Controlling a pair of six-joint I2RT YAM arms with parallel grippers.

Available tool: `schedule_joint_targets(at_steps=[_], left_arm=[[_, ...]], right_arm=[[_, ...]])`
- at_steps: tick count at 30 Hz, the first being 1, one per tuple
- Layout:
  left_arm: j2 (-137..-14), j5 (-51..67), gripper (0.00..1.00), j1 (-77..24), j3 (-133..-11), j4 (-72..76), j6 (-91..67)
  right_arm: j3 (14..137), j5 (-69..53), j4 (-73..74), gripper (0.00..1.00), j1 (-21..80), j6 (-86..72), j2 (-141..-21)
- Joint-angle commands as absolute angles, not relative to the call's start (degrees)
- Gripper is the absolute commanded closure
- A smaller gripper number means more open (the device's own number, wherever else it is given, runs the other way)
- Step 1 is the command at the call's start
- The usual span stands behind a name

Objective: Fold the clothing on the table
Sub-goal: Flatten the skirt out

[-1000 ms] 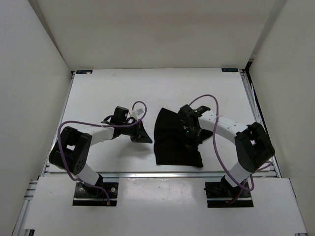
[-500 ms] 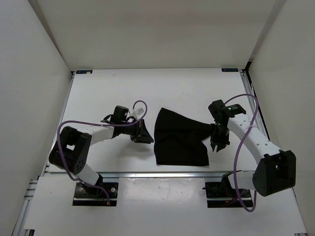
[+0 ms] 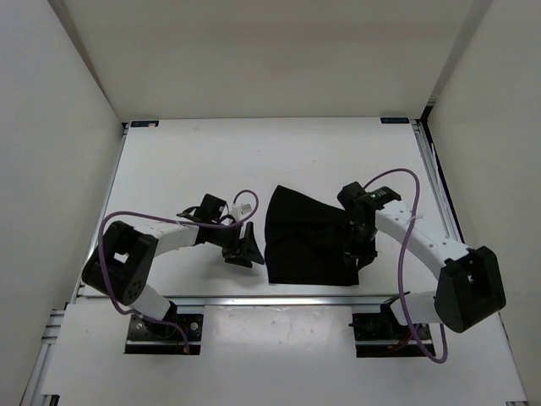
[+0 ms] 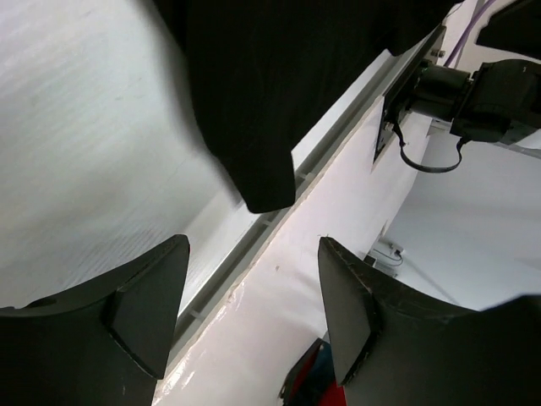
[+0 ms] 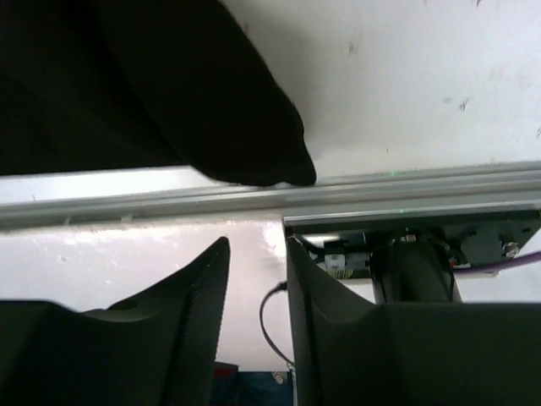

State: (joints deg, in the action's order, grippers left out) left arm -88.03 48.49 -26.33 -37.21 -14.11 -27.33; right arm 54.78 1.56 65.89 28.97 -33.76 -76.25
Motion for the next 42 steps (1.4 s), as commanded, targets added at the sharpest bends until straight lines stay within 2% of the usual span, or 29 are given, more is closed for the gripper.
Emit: schedule_joint_targets(at_steps=[1, 8, 14, 28, 42], left_arm=[[-88.0, 49.7, 0.27, -26.8, -39.9, -11.9, -27.3], [-88.5, 50.4, 0.29, -26.7, -40.9, -11.4, -28.1], [-88.2, 50.6, 0.29, -25.8, -39.8, -12.5, -27.6], [-87.9, 50.4, 0.29, -24.8, -39.7, -13.0, -27.3], [-87.5, 51.0, 0.29, -23.6, -38.2, -12.6, -27.6]], right_arm=[[57.7, 4.0, 61.7, 0.59, 28.7, -33.8, -78.3], [60.8, 6.9, 55.6, 0.58, 27.3, -30.7, -84.9], [64.4, 11.2, 55.8, 0.59, 28.0, -28.1, -91.6], [75.0, 15.6, 63.2, 0.59, 36.1, -31.0, -93.3], [63.7, 14.3, 63.5, 0.6, 37.4, -34.9, -91.4]])
